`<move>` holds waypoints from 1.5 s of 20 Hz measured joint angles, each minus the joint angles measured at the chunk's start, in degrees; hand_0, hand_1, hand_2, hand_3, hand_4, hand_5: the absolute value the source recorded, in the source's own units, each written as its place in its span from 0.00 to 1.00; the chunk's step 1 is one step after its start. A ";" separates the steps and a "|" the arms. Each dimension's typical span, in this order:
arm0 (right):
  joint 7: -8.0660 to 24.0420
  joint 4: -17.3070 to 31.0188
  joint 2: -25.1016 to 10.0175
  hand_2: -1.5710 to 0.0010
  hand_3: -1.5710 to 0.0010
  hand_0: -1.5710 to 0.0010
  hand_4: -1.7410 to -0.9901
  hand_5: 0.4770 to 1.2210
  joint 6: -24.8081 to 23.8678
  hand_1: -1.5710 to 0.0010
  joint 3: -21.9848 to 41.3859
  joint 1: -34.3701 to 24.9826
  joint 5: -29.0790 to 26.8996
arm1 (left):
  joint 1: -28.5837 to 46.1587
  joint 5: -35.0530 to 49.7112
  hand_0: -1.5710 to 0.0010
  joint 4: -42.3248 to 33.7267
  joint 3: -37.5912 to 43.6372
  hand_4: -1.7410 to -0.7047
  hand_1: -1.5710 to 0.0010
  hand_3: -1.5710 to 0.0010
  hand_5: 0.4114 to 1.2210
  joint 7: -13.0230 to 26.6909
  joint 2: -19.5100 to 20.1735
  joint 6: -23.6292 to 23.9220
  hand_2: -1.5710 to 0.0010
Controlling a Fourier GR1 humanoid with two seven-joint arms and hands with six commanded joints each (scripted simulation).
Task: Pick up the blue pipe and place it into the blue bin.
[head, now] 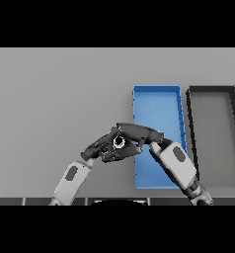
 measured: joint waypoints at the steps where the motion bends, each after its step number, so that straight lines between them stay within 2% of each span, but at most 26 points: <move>1: 1.01 -0.20 0.64 0.00 0.01 0.00 0.00 0.99 -0.58 0.00 0.23 0.03 0.07 | -0.45 -0.72 0.70 0.28 0.38 0.58 0.72 0.76 0.89 0.09 -0.16 -1.13 0.73; 2: 2.55 -1.05 0.74 0.00 0.00 0.00 0.00 0.99 -0.75 0.00 0.31 0.36 -0.07 | 0.44 -1.80 0.76 -0.08 -0.11 0.63 0.78 0.81 0.76 -0.99 -0.31 -1.47 0.78; 3: 2.76 -0.72 0.98 0.00 0.00 0.00 0.00 0.99 -0.50 0.00 0.07 0.29 0.67 | 0.92 -1.99 0.80 -0.11 0.08 0.67 0.82 0.84 0.65 0.23 -0.57 -1.29 0.83; 5: 0.65 -0.47 1.27 0.00 0.00 0.00 0.00 1.00 -0.50 0.00 -0.65 0.06 1.46 | 0.46 -1.54 0.88 0.17 1.00 0.72 0.89 0.90 0.44 4.75 -0.84 -0.79 0.89; 6: -0.14 -0.83 1.08 0.00 0.00 0.00 0.00 1.00 -0.32 0.00 -0.57 0.56 1.85 | 0.03 -1.12 0.90 0.46 1.30 0.73 0.91 0.92 0.36 5.48 -1.19 -0.81 0.91; 8: 0.25 -0.50 1.50 0.00 0.00 0.00 0.00 1.00 -0.47 0.00 -0.47 0.28 2.00 | 0.81 -0.35 0.94 0.20 1.45 0.74 0.94 0.95 0.24 6.65 -1.00 -1.24 0.94; 11: 1.61 -0.54 1.71 0.00 0.00 0.00 0.00 1.00 -0.85 0.00 -1.04 0.25 -0.64 | 0.69 -1.23 0.97 1.05 1.43 0.77 0.97 0.97 0.13 6.84 -1.41 -0.29 0.97; 12: 1.52 -0.84 1.52 0.00 0.00 0.00 0.00 1.00 -0.67 0.00 -1.41 0.35 -1.78 | 1.14 -1.28 0.97 0.53 1.29 0.78 0.98 0.98 0.10 5.88 -1.09 -0.29 0.98; 15: 4.65 -1.11 1.48 0.00 0.00 0.00 0.00 1.00 -3.00 0.00 -3.13 -1.68 -9.20 | 0.91 -1.63 0.99 0.83 1.53 0.80 0.99 0.99 0.08 7.15 -0.92 0.02 0.99; 16: 8.60 -0.30 1.34 0.00 0.00 0.00 0.00 1.00 -3.83 0.00 -3.96 -2.83 -11.37 | 0.81 -1.73 0.99 1.27 1.62 0.80 0.99 0.99 0.07 7.04 -0.82 0.19 0.99; 17: 11.22 -0.79 0.92 0.00 0.00 0.00 0.00 1.00 -4.59 0.00 -4.91 -4.02 -14.85 | 1.42 -1.42 0.99 0.79 1.32 0.80 0.99 0.99 0.06 6.42 -0.71 -0.11 0.99; 18: 13.36 -1.30 1.19 0.00 0.00 0.00 0.00 1.00 -6.41 0.00 -5.76 -6.58 -17.09 | 0.97 -1.48 0.99 0.96 1.31 0.80 0.99 0.99 0.05 7.23 -0.87 -0.04 0.99; 19: 14.03 -1.42 0.56 0.00 0.00 0.00 0.00 1.00 -7.72 0.00 -7.51 -9.10 -20.51 | 1.60 -1.35 0.99 0.81 1.49 0.80 0.99 1.00 0.05 6.61 -0.41 -0.10 1.00; 21: 13.92 0.39 -0.81 0.00 0.00 0.00 0.00 1.00 -8.59 0.00 -10.22 -14.28 -25.78 | 0.43 -1.46 1.00 0.94 1.27 0.81 1.00 1.00 0.04 8.41 -1.02 -0.15 1.00; 23: 12.36 2.99 -2.71 0.00 0.00 0.00 0.00 1.00 -8.93 0.00 -13.45 -19.57 -29.34 | 0.59 -1.19 1.00 1.29 1.16 0.81 1.00 1.00 0.03 9.00 -1.28 -0.47 1.00; 26: 9.13 9.70 -5.57 0.00 0.00 0.00 0.00 1.00 -14.36 0.00 -18.61 -26.87 -25.15 | 1.30 -1.86 1.00 1.19 0.79 0.81 1.00 1.00 0.02 9.91 -0.97 -0.40 1.00; 28: 8.60 14.22 -7.34 0.00 0.00 0.00 0.00 1.00 -15.72 0.00 -20.85 -29.33 -22.33 | 0.65 -1.65 1.00 0.85 1.66 0.82 1.00 1.00 0.02 8.77 -0.08 -0.41 1.00; 30: 8.50 20.06 -9.39 0.00 0.00 0.00 0.00 1.00 -15.52 0.00 -23.45 -30.76 -20.69 | 0.60 -1.16 1.00 0.55 1.77 0.82 1.00 1.00 0.00 9.30 -0.21 -0.65 1.00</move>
